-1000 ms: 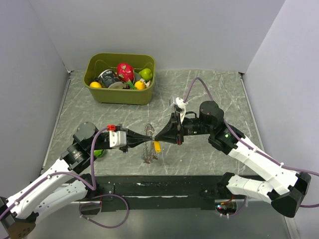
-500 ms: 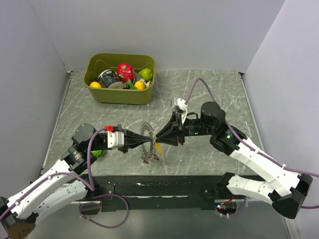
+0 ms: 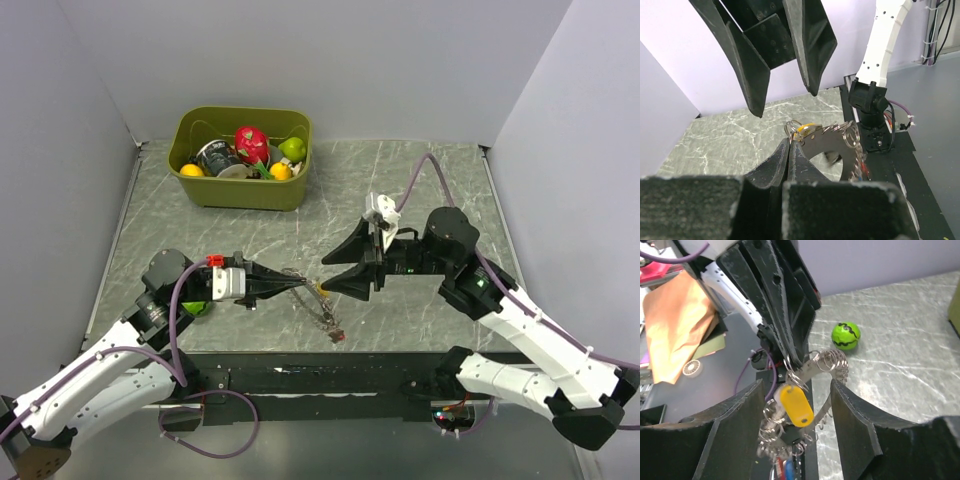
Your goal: Put the keys on the keyring
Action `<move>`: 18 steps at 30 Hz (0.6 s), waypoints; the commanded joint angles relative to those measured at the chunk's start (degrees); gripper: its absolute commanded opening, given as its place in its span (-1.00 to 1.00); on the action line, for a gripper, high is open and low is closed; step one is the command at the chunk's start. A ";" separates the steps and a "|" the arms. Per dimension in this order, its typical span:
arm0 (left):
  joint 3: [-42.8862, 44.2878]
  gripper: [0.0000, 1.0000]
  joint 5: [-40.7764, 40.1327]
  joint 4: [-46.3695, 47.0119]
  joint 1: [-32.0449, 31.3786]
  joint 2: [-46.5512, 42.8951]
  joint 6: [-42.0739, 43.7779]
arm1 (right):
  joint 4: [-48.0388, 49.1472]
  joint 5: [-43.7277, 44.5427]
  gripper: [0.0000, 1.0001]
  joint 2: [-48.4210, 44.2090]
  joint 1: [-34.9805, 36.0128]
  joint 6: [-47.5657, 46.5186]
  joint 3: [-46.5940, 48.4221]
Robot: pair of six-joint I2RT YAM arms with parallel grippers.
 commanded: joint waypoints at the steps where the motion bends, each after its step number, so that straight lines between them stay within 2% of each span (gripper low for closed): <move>1: 1.87 -0.98 1.55 5.20 -0.15 0.48 -0.15 | 2.20 -2.46 0.20 3.50 1.23 0.02 3.84; 5: 2.13 -0.98 1.64 5.02 -0.15 0.75 -0.06 | 3.07 -2.28 0.11 5.53 2.20 0.19 3.67; 11: 2.48 -0.98 1.11 4.41 -0.15 0.40 0.21 | 2.82 -1.93 -0.12 6.50 2.56 0.20 2.79; 14: 2.48 -0.98 1.20 4.58 -0.16 0.39 0.03 | 3.25 -1.50 -0.29 6.24 2.55 0.46 1.82; 17: 2.31 -0.98 1.20 5.20 -0.15 0.22 -0.41 | 3.08 -1.23 -0.56 6.06 2.64 0.64 1.73; 18: 2.39 -0.98 1.20 5.29 -0.15 0.13 -0.50 | 2.91 -1.14 -0.72 5.98 2.47 0.72 1.82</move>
